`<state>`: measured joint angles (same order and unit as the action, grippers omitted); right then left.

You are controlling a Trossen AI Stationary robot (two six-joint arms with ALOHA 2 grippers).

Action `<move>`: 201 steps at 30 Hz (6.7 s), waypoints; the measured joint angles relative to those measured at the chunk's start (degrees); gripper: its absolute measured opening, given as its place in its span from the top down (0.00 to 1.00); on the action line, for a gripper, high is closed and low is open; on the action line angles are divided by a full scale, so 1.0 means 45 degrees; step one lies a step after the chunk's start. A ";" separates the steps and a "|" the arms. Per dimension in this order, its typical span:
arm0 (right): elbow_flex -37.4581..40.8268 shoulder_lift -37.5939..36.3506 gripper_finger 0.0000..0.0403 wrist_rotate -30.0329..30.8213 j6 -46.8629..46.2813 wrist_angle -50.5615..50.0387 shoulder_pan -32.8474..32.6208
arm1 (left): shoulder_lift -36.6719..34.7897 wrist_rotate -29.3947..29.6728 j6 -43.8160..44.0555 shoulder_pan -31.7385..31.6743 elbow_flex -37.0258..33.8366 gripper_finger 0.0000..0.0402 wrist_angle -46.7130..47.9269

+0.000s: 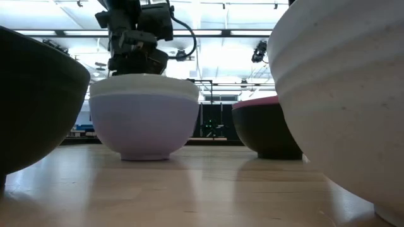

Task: Nest bowls inside each other
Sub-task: Stack the left stacked bowls on top of the right stacked bowls

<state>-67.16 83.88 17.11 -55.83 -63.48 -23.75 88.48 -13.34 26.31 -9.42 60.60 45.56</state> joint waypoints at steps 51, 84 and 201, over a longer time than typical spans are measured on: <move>0.0015 0.0005 0.73 0.0077 0.0097 0.0097 -0.0005 | 0.2591 -0.0391 -0.1003 0.0589 0.0543 0.84 -0.1393; 0.0015 0.0005 0.73 0.2081 0.0882 0.0092 -0.0822 | 0.2503 0.1027 -0.2210 0.0546 0.4639 0.92 0.1654; 0.8820 0.0378 1.00 0.0118 0.4187 1.8753 0.1093 | 0.7028 -0.0624 -0.3994 0.0128 1.1258 0.92 0.4625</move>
<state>-27.46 85.58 17.64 -36.99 20.91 -18.83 120.10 -16.15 8.34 -8.84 111.26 66.37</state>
